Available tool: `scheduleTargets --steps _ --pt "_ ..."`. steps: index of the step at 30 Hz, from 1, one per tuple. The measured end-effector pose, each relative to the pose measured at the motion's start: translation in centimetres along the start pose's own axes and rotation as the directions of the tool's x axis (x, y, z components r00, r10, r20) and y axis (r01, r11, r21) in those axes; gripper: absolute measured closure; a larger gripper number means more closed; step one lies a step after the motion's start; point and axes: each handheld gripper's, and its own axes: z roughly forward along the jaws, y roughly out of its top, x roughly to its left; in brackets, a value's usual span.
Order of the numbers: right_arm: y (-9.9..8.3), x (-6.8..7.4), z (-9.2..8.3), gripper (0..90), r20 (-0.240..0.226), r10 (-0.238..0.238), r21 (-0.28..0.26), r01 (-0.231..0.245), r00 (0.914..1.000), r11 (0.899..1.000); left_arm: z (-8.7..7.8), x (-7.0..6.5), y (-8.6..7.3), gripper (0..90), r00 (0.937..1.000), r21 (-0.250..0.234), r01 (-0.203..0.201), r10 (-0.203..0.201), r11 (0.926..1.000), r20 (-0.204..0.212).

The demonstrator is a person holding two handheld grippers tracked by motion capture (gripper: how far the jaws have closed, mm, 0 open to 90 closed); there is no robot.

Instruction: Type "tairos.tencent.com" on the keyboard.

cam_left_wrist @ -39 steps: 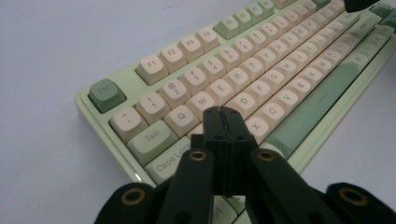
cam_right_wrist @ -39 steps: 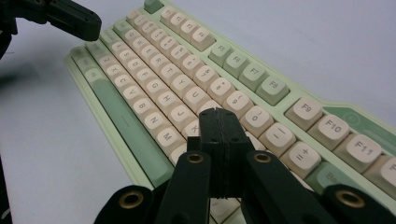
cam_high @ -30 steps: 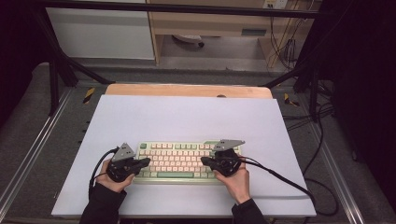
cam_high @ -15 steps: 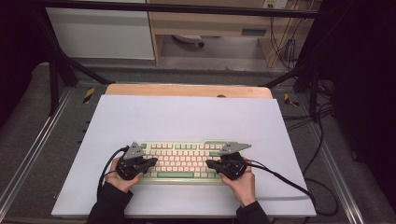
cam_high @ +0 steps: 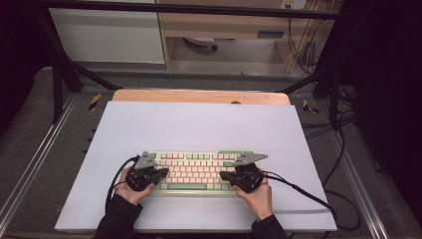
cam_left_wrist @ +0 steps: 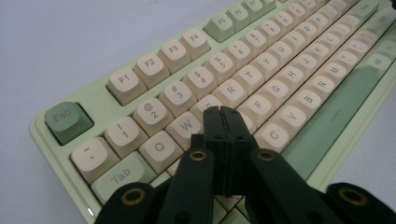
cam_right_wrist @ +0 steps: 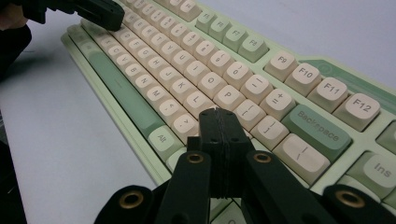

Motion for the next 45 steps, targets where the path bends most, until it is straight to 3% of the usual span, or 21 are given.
scheduleTargets --steps 14,36,45 --pt "-0.1 0.1 0.2 90.0 -0.006 0.003 0.000 -0.003 1.0000 1.000 0.2 0.0 -0.2 89.8 1.0000 0.006 -0.006 0.006 1.0000 0.003" --pt "0.2 0.1 0.1 90.0 -0.022 0.013 -0.024 -0.014 0.9997 1.000 -1.9 0.5 -0.8 89.8 0.9999 -0.019 0.007 -0.007 0.9998 0.010" --pt "0.4 0.8 1.1 90.0 -0.047 0.003 -0.015 -0.004 0.9989 1.000 -2.3 0.6 -1.2 89.8 0.9998 -0.025 0.013 -0.013 0.9996 0.013"
